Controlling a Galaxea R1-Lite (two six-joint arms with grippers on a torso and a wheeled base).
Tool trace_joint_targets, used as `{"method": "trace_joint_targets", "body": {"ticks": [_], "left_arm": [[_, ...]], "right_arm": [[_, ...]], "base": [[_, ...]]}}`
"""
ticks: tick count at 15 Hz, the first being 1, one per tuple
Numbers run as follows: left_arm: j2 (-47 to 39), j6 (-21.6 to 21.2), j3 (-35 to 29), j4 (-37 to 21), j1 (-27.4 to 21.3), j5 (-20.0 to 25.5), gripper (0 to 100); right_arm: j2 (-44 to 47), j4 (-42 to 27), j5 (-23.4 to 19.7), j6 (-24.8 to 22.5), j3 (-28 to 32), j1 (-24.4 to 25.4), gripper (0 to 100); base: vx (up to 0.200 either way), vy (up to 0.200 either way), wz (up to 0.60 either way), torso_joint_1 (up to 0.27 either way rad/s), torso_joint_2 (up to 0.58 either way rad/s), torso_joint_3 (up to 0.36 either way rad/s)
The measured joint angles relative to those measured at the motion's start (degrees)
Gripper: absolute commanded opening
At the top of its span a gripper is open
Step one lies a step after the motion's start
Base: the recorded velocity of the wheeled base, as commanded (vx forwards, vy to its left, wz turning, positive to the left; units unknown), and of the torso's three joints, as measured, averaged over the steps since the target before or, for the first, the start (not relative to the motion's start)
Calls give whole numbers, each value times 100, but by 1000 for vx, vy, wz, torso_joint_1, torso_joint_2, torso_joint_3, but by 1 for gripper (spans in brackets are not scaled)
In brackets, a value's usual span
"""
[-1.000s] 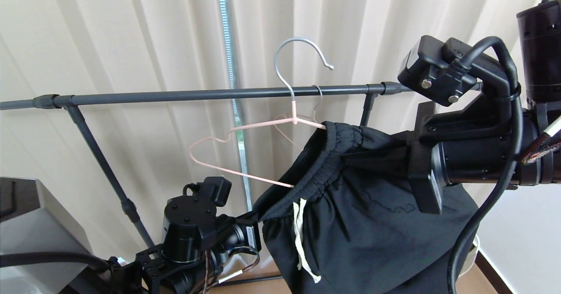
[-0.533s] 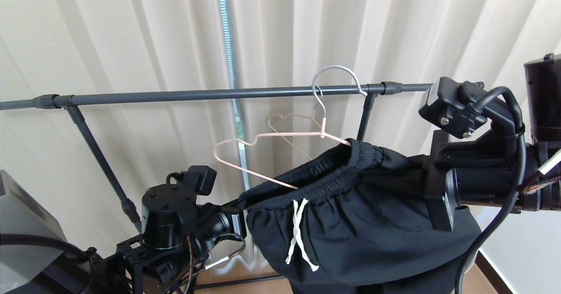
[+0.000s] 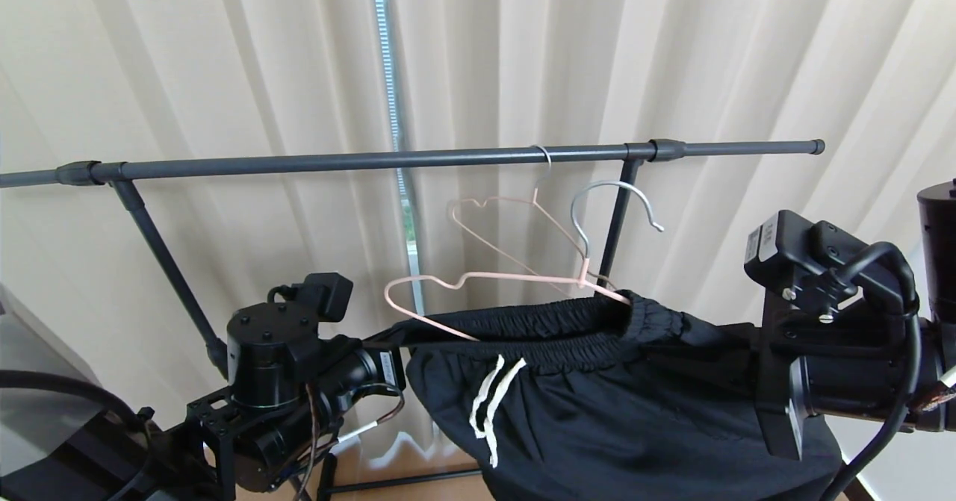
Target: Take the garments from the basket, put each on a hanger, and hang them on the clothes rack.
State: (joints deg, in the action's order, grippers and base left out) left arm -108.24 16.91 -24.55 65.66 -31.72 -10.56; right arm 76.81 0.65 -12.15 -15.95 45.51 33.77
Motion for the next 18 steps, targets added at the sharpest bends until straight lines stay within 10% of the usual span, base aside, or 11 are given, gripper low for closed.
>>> {"method": "trace_joint_targets", "body": {"ticks": [18], "left_arm": [[449, -422, -41, -211, 407, 0, 0]], "right_arm": [[94, -160, 283, -600, -361, -32, 0]], "base": [[0, 0, 0, 0, 0, 0]]}}
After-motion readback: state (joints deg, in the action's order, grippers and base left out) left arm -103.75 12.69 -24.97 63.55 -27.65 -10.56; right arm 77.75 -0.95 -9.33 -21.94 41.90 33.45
